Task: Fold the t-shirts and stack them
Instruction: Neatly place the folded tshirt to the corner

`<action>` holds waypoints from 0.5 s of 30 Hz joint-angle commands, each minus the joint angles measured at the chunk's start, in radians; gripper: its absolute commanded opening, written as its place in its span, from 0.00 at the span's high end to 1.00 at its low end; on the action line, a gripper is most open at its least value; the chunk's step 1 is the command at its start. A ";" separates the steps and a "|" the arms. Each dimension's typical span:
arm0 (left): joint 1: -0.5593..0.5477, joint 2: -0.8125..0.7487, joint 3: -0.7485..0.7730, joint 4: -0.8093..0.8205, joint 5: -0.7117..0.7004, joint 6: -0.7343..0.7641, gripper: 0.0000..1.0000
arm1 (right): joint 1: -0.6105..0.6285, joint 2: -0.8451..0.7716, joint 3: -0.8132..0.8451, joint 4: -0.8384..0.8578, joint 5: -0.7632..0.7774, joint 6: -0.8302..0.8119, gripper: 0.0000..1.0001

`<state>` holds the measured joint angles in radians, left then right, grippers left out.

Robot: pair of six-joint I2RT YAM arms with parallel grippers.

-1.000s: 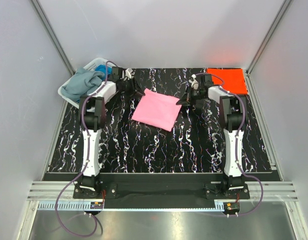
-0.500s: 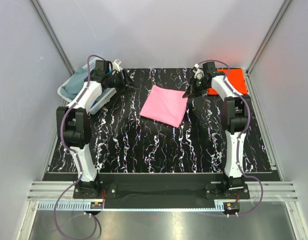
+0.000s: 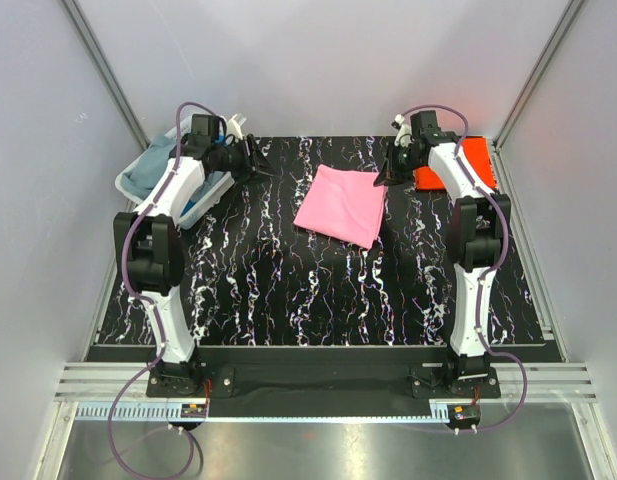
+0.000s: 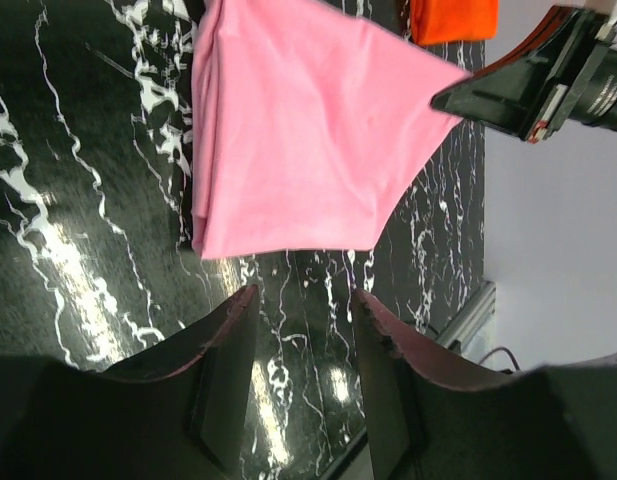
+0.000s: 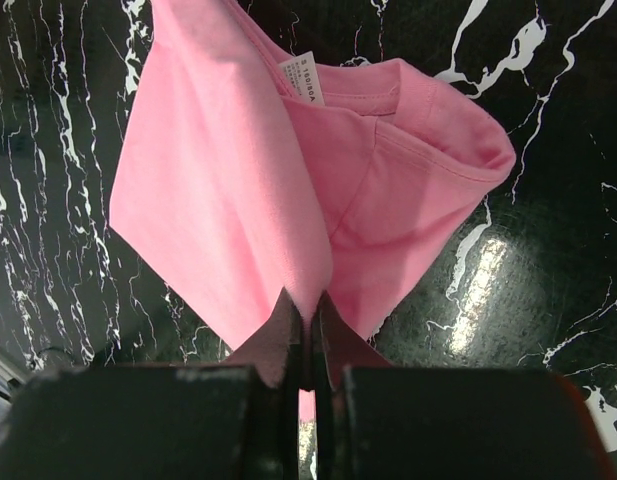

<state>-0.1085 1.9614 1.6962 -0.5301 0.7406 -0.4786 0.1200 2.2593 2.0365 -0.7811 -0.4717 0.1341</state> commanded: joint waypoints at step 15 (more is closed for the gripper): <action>-0.082 0.154 0.065 -0.001 -0.142 0.083 0.53 | -0.065 0.149 0.134 0.060 -0.038 -0.068 0.34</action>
<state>-0.1650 2.0701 1.7107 -0.4984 0.6518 -0.4431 0.0753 2.3909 2.1189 -0.7444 -0.4835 0.1070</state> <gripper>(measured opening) 0.471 0.623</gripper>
